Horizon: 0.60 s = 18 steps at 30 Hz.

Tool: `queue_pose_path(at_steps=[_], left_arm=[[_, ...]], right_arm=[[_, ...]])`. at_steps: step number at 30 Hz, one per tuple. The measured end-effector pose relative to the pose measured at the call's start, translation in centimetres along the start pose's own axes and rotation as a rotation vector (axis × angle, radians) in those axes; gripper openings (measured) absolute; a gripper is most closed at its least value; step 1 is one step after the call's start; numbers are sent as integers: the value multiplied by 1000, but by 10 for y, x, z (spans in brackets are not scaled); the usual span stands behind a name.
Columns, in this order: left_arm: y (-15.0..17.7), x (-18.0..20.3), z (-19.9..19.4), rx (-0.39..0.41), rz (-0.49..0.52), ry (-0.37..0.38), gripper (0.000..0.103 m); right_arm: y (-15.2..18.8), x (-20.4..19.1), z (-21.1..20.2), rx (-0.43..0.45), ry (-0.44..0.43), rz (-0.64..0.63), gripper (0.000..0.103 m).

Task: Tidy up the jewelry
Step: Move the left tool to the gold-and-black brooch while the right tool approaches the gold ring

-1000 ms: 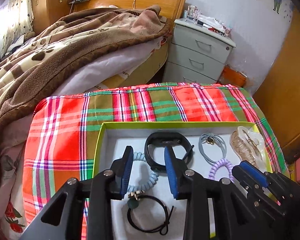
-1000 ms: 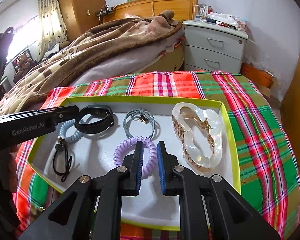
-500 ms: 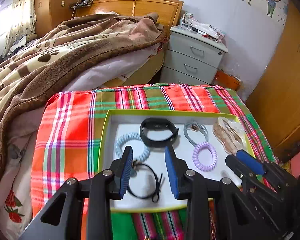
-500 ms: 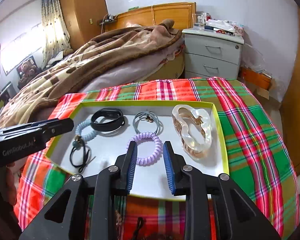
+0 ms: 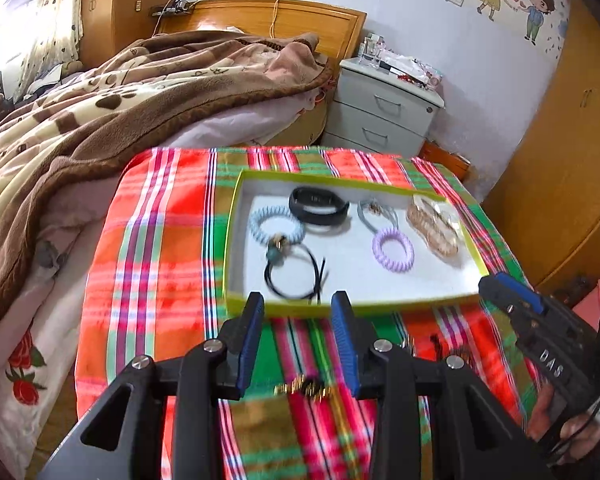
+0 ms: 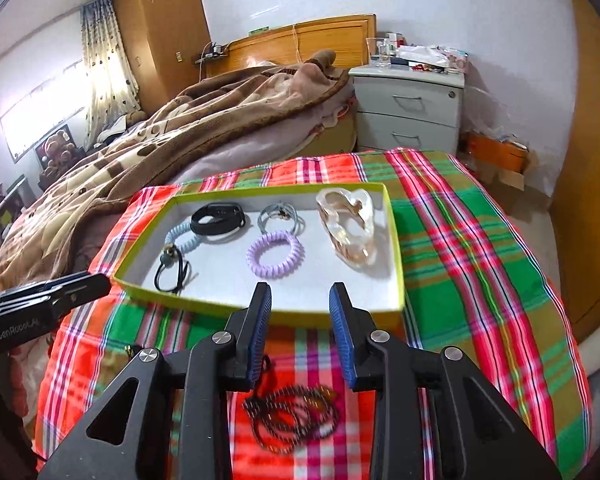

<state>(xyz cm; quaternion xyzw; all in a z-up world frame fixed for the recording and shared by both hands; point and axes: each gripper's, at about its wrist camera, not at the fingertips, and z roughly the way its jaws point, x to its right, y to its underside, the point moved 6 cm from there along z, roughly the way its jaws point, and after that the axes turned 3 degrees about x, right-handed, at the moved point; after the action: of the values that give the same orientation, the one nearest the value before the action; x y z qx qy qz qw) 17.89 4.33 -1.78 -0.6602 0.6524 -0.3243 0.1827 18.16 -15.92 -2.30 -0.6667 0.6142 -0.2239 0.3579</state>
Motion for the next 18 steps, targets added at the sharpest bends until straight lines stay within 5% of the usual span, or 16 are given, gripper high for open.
queue_pose_path(at_steps=[18], left_arm=[[56, 3, 18, -92, 53, 4, 46]], right_arm=[[46, 20, -27, -27, 20, 54, 32]])
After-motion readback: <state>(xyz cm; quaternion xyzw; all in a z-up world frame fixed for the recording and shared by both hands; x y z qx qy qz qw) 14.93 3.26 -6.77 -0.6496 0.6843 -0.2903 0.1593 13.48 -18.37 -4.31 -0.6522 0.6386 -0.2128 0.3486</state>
